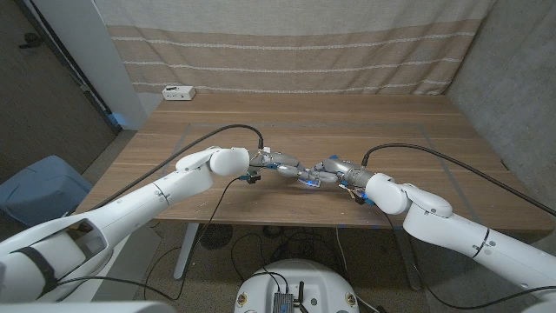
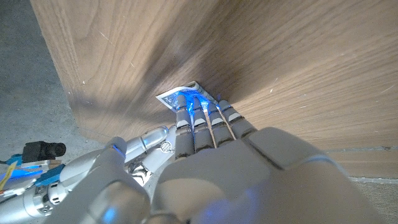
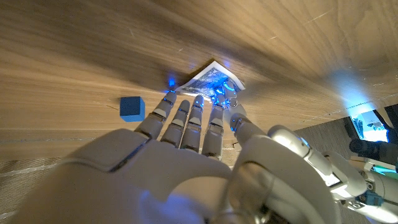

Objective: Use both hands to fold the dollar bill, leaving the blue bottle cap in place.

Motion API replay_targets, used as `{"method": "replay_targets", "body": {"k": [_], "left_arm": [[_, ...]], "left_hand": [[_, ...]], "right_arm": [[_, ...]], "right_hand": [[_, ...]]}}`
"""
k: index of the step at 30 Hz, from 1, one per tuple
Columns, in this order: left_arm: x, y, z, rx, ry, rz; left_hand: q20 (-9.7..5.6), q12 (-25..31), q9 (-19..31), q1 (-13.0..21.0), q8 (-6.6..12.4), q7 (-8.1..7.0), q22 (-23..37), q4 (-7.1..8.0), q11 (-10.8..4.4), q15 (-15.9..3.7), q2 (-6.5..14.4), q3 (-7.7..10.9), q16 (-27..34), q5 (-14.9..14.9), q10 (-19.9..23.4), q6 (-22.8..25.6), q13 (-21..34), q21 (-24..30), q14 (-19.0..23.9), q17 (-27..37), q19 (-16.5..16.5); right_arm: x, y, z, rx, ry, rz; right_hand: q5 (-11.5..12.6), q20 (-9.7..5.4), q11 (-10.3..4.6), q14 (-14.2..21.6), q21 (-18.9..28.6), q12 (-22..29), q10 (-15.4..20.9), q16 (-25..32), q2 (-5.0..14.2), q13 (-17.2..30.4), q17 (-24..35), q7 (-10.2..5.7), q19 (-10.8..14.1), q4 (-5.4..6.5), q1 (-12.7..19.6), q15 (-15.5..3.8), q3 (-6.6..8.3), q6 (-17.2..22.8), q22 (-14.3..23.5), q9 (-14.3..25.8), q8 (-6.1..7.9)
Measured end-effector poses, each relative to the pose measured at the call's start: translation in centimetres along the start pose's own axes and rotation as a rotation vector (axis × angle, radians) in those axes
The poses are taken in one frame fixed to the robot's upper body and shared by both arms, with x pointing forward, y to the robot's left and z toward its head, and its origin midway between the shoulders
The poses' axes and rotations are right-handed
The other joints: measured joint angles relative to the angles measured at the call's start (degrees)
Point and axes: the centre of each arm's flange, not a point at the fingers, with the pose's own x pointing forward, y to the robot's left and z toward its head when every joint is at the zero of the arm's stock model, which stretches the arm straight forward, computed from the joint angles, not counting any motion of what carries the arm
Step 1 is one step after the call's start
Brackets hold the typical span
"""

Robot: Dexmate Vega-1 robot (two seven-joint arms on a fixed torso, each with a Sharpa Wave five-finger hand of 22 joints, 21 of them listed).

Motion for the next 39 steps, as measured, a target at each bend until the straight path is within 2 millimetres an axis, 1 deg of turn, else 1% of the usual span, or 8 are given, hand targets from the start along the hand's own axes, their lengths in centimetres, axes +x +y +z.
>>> {"method": "replay_targets", "body": {"k": [6, 9, 12, 17, 22, 29, 35, 39], "left_arm": [[-0.4, 0.3, 0.0, 0.013, 0.006, 0.022], [-0.8, 0.7, 0.1, 0.032, 0.001, 0.052], [-1.2, 1.6, 0.4, 0.068, -0.013, 0.114], [-1.8, 2.4, 0.8, 0.108, -0.029, 0.183], [-2.3, 3.1, 1.0, 0.145, -0.042, 0.248], [-2.7, 3.9, 1.2, 0.175, -0.06, 0.292], [-2.6, 4.8, 1.3, 0.202, -0.066, 0.28], [-2.3, 5.0, 1.5, 0.218, -0.069, 0.246]], "left_hand": [[0.12, 0.56, 0.0, 0.83, 0.66, -1.86, 0.14, 0.11, -0.29, 0.48, 0.83, -0.19, 1.11, -0.06, 0.82, 1.57, 0.09, 0.05, 2.48, 0.07, -0.05], [1.18, 1.23, 0.0, 1.58, 1.52, -1.03, 0.73, -0.29, -0.17, 0.14, 1.58, 0.2, 1.88, -0.06, 2.55, 4.13, 0.14, 1.22, 5.69, 0.15, 1.71], [1.03, 1.73, 0.09, 1.96, 2.0, 0.23, 0.42, -0.29, 0.15, -0.07, 1.96, 0.2, 2.22, -0.07, 4.22, 6.39, 0.41, 1.23, 8.32, 0.42, 1.91], [0.72, 2.17, 0.13, 2.25, 2.61, 1.82, 0.4, -0.52, 0.15, -0.31, 2.26, 0.44, 2.22, -0.07, 5.0, 8.35, 0.58, 1.23, 9.34, 0.67, 2.21], [0.41, 2.63, 0.27, 2.25, 3.05, 2.7, 0.57, -0.52, 0.08, -0.32, 2.26, 0.44, 2.66, -0.07, 6.15, 10.13, 0.9, 1.45, 10.63, 0.79, 2.52], [-0.02, 5.59, 0.67, 2.25, 5.16, 5.12, 1.11, -0.52, 0.32, -0.86, 2.26, 0.43, 4.42, -0.83, 13.38, 17.87, 1.73, 3.0, 16.9, 1.22, 5.22], [-0.91, 7.37, 0.93, 3.14, 6.6, 6.06, 1.49, -0.52, 0.89, -0.94, 3.15, 0.43, 5.77, -1.04, 18.45, 23.75, 2.38, 4.0, 21.91, 1.74, 7.55], [-1.05, 7.49, 0.93, 3.64, 7.04, 6.68, 1.64, -1.0, 1.13, -1.05, 3.65, 0.91, 6.21, -1.04, 19.58, 24.93, 2.53, 4.43, 23.01, 1.99, 8.25]], "right_arm": [[0.1, 0.2, 0.1, -0.015, 0.004, 0.009], [0.2, 0.3, 0.1, -0.022, 0.005, 0.012], [0.3, 0.4, 0.1, -0.026, 0.006, 0.016], [0.3, 0.4, 0.1, -0.031, 0.008, 0.019], [0.4, 0.4, 0.0, -0.031, 0.01, 0.023], [0.4, 0.5, -0.1, -0.028, 0.009, 0.027], [0.4, 0.5, -0.1, -0.024, 0.007, 0.03], [0.4, 0.5, -0.2, -0.021, 0.007, 0.033]], "right_hand": [[0.0, 0.0, 0.47, 0.23, 0.0, 0.0, 1.41, 0.27, -0.09, 0.0, 0.01, 0.81, 0.0, 0.06, -0.09, 0.22, -0.06, 1.66, 0.02, 0.0, 0.27], [0.0, 0.0, 0.47, 0.37, 0.0, 0.0, 1.41, 0.27, -0.11, 0.0, 0.01, 0.52, 0.0, 0.06, -0.11, 0.09, -0.06, 1.96, 0.02, 0.0, 0.27], [0.0, 0.0, 0.69, 0.45, -0.02, -0.01, 1.63, 0.27, -0.26, 0.02, 0.01, 0.83, -0.01, 0.06, -0.26, 0.01, -0.06, 2.26, -0.1, 0.0, 0.27], [0.0, -0.01, 0.78, 0.45, -0.02, -0.01, 1.71, 0.27, -0.26, 0.02, 0.0, 0.83, -0.01, 0.06, -0.25, 0.01, -0.06, 2.26, -0.1, 0.0, 0.27], [0.0, -0.03, 0.78, 0.75, -0.02, -0.01, 1.71, 0.27, -0.27, 0.02, 0.0, 0.83, -0.02, -0.01, -0.24, 0.31, 0.0, 2.26, -0.1, 0.0, 0.27], [0.0, 0.23, 0.78, 0.75, -0.14, -0.01, 1.71, 0.27, -0.49, 0.01, 0.0, 0.83, 0.23, -0.11, 0.0, 0.31, 0.11, 2.26, -0.16, 0.0, 0.27], [0.0, 0.22, 0.78, 0.75, -0.15, -0.01, 1.71, 0.27, -0.49, 0.01, 0.0, 0.83, 0.23, -0.11, 0.0, 0.31, 0.1, 2.26, -0.12, 0.0, 0.27], [0.0, 0.22, 0.78, 0.75, -0.16, -0.01, 1.71, 0.27, -0.49, 0.02, 0.0, 0.83, 0.22, -0.11, 0.0, 0.31, 0.1, 2.25, -0.12, 0.0, 0.27]]}}
